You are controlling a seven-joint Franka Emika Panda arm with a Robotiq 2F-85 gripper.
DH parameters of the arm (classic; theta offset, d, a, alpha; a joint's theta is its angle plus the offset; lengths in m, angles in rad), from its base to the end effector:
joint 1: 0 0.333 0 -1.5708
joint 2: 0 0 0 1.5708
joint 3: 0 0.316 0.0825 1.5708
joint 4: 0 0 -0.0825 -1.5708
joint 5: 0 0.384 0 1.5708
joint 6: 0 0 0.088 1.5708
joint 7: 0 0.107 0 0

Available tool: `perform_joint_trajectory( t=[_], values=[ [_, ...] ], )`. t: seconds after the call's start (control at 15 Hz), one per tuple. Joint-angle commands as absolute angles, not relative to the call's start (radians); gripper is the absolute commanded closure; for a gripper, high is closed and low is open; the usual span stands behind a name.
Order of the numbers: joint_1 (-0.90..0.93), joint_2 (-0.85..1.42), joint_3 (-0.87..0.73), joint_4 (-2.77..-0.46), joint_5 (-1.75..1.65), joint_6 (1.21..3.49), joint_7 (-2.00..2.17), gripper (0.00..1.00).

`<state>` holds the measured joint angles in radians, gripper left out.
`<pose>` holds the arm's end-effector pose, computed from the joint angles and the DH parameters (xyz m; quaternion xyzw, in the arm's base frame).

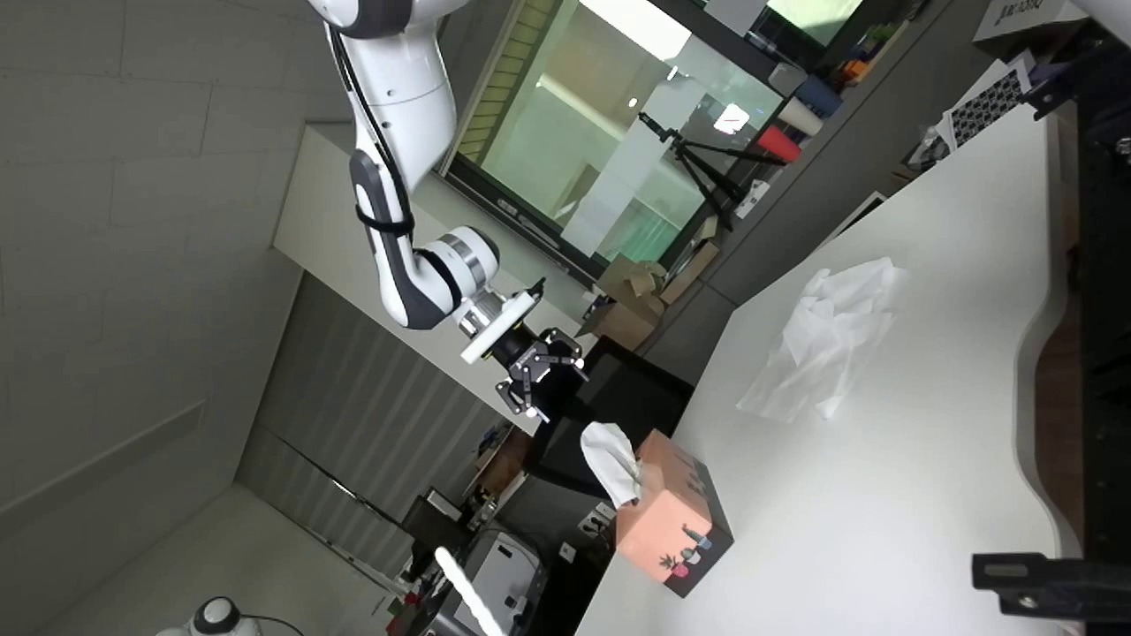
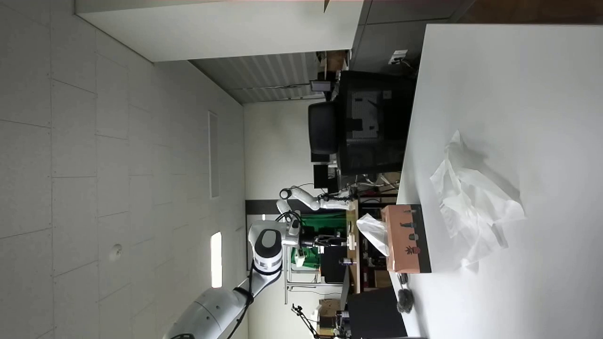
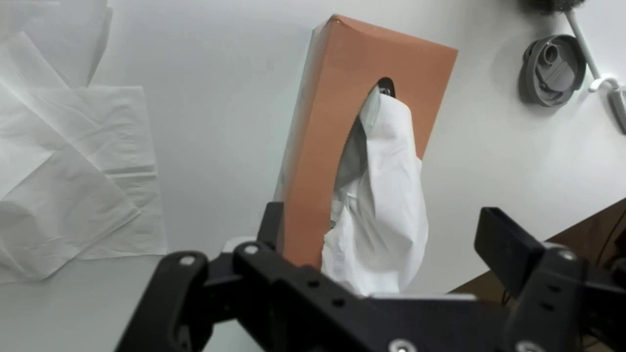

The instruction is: Pull out two tissues, one at a time out of the tissue box and place them on the table

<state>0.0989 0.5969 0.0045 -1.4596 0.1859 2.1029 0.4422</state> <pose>0.7125 0.0822 0.3396 -0.9734 0.2128 0.0000 0.0855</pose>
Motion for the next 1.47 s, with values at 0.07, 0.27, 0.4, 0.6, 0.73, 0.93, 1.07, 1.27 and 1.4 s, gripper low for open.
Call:
perform_joint_trajectory(
  t=[0.07, 0.27, 0.4, 0.6, 0.73, 0.93, 1.07, 1.27, 1.4],
  values=[
    [0.151, 0.718, -0.008, -1.248, 0.139, 2.075, 0.506, 0.00],
    [0.200, 0.773, -0.032, -1.179, 0.090, 2.082, 0.569, 0.00],
    [0.236, 0.809, -0.062, -1.142, 0.040, 2.077, 0.633, 0.00],
    [0.280, 0.856, -0.106, -1.093, -0.037, 2.040, 0.732, 0.00],
    [0.278, 0.882, -0.098, -1.069, -0.046, 2.050, 0.738, 0.00],
    [0.278, 0.916, -0.096, -1.044, -0.043, 2.066, 0.753, 0.00],
    [0.283, 0.939, -0.107, -1.023, -0.051, 2.039, 0.779, 0.00],
    [0.284, 0.964, -0.120, -1.001, -0.070, 2.005, 0.814, 0.00],
    [0.277, 0.977, -0.113, -0.991, -0.067, 2.011, 0.807, 0.00]
  ],
)
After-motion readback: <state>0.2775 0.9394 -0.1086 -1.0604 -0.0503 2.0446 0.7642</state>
